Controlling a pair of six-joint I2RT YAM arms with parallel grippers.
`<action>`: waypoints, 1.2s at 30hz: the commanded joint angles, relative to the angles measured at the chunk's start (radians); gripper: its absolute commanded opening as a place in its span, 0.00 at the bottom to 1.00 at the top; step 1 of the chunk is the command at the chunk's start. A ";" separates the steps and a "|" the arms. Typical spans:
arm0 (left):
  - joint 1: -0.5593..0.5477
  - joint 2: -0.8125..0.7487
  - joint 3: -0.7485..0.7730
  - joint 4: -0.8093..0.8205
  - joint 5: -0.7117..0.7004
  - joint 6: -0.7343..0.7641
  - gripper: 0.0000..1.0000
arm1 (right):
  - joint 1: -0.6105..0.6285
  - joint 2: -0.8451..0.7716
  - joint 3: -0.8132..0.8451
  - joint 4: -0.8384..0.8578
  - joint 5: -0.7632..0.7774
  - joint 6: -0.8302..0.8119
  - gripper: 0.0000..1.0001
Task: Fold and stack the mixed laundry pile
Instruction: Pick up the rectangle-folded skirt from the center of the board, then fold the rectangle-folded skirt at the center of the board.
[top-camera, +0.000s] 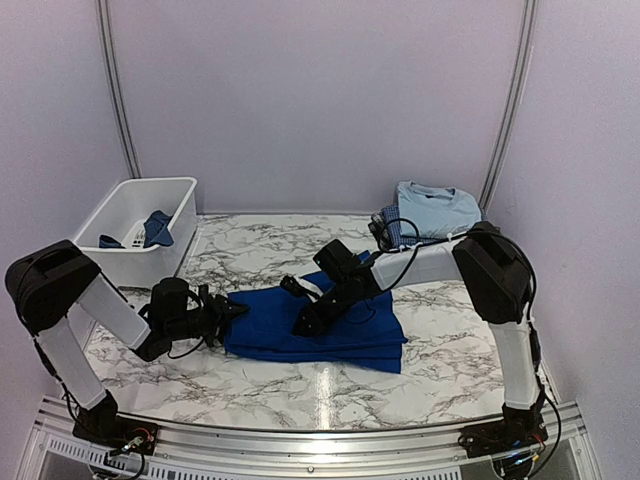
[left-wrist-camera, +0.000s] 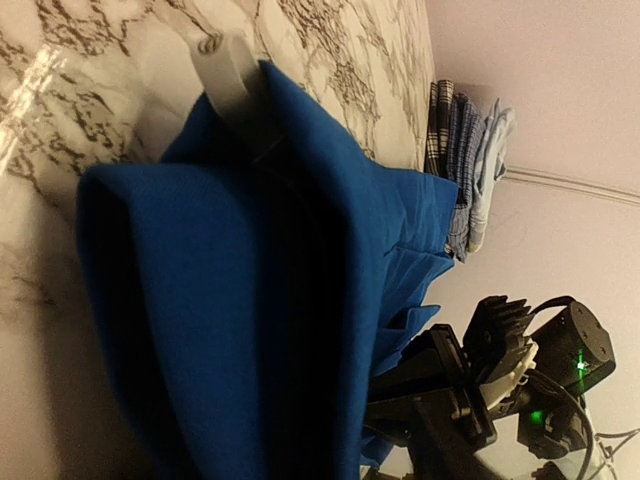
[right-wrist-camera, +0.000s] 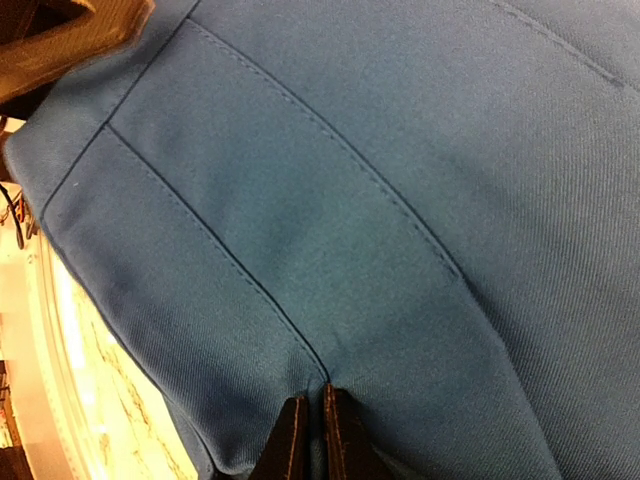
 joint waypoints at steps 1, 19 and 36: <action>-0.004 -0.121 0.029 -0.210 -0.028 0.067 0.36 | 0.008 0.118 -0.051 -0.208 0.172 -0.011 0.10; 0.001 -0.221 0.693 -1.611 -0.352 0.675 0.00 | -0.364 -0.532 -0.389 -0.128 0.053 0.191 0.57; -0.024 -0.054 1.029 -1.837 -0.330 0.722 0.00 | -0.330 -0.275 -0.434 0.280 -0.135 0.459 0.54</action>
